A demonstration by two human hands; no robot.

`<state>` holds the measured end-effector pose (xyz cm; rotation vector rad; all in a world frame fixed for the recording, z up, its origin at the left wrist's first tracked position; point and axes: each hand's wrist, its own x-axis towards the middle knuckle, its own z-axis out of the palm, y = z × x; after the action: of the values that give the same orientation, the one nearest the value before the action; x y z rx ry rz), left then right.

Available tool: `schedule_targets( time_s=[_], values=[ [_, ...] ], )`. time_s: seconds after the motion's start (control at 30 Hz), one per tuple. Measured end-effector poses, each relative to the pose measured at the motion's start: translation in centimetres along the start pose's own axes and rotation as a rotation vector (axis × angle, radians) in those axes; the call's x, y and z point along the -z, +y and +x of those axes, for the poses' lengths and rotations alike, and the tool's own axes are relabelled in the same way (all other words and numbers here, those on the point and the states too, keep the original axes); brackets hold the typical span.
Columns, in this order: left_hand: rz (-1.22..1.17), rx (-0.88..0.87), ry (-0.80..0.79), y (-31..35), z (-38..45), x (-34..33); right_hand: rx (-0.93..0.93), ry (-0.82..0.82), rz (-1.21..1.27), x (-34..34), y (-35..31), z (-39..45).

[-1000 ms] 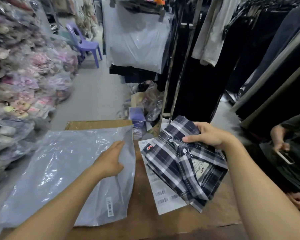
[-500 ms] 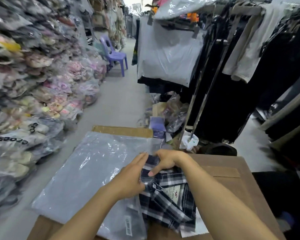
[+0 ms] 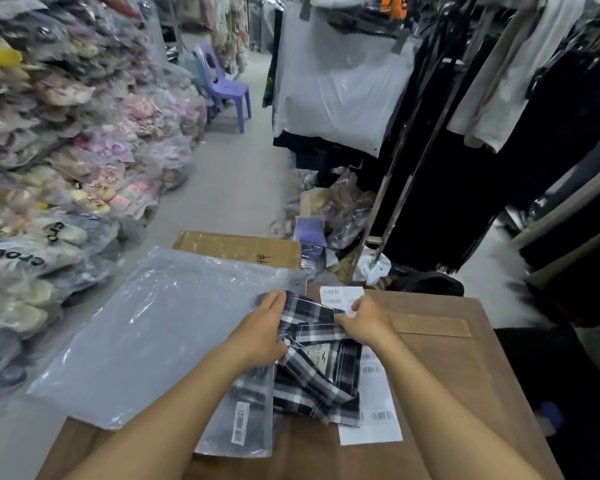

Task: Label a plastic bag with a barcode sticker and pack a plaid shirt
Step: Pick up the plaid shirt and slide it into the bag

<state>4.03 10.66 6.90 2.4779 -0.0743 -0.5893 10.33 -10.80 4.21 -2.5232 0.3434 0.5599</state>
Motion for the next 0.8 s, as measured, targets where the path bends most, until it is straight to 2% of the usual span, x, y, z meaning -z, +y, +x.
schedule_targets(
  time_s=[0.13, 0.37, 0.67, 0.8],
  values=[
    [0.015, 0.019, -0.008, 0.5, 0.4, -0.7, -0.222, -0.246, 0.176, -1.0, 3.2, -0.9],
    [0.029, 0.047, -0.02, 0.5, 0.5, -1.2, -0.26, -0.252, 0.461, -2.3, 3.7, -1.4],
    [0.032, 0.008, -0.03, -0.3, -0.1, 0.1, -0.042, -0.466, 0.784, -0.8, 1.9, -3.0],
    [0.029, -0.03, -0.005, -0.7, -0.5, 1.3, 0.035, -0.498, 0.888, -1.4, -0.7, -2.8]
  ],
)
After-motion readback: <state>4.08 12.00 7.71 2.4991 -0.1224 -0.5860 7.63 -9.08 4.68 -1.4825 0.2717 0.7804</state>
